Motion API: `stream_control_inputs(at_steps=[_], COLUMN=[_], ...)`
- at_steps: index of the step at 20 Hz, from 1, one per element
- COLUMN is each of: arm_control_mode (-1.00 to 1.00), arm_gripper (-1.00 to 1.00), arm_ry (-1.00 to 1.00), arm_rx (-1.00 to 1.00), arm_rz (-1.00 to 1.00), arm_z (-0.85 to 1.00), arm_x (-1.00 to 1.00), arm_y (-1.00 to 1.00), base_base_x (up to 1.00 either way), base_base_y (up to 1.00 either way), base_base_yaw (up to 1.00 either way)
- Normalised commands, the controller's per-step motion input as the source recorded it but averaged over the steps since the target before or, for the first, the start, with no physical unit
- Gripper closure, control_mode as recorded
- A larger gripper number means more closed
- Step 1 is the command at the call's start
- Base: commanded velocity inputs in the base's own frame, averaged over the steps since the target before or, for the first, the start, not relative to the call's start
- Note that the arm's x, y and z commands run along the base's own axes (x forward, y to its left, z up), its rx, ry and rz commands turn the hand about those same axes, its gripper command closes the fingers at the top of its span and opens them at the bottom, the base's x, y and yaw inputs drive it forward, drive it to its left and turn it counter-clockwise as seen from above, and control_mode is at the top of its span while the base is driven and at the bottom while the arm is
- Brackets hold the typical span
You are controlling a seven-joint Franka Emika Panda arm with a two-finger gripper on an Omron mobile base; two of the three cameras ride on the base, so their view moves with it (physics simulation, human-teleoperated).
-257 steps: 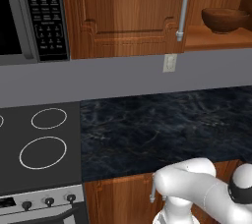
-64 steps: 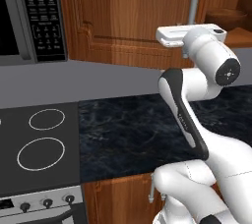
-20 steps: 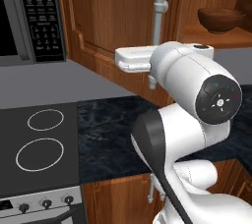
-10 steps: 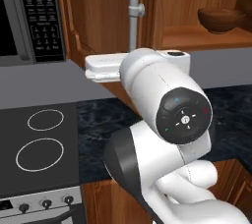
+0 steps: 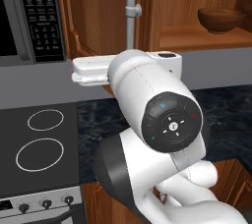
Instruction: Move the bowls from the cabinet to the plates on the dining table.
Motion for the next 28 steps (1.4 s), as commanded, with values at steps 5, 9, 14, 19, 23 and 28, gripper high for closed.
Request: stream_control_inputs(at_steps=[5, 9, 14, 19, 23, 28], arm_control_mode=[-1.0, -1.0, -1.0, -1.0, -1.0, -1.0], arm_gripper=[-1.0, -1.0, -1.0, -1.0, -1.0, -1.0], arm_ry=[-0.04, -0.03, -0.02, -0.03, -0.05, -0.05], arm_rx=[0.01, 0.02, 0.0, 0.0, 0.0, 0.01], arm_rz=[0.12, 0.13, 0.16, 0.16, 0.12, 0.1], arm_z=[0.18, 0.08, 0.02, 0.06, 0.09, 0.05], arm_x=[-0.42, -0.38, -0.32, -0.27, -0.22, -0.15], arm_y=[-0.2, -0.24, -0.21, -0.23, -0.33, -0.36], base_base_x=[0.0, 0.0, 0.0, 0.0, 0.0, 0.0], base_base_y=[0.0, 0.0, 0.0, 0.0, 0.0, 0.0], base_base_yaw=[0.0, 0.0, 0.0, 0.0, 0.0, 0.0])
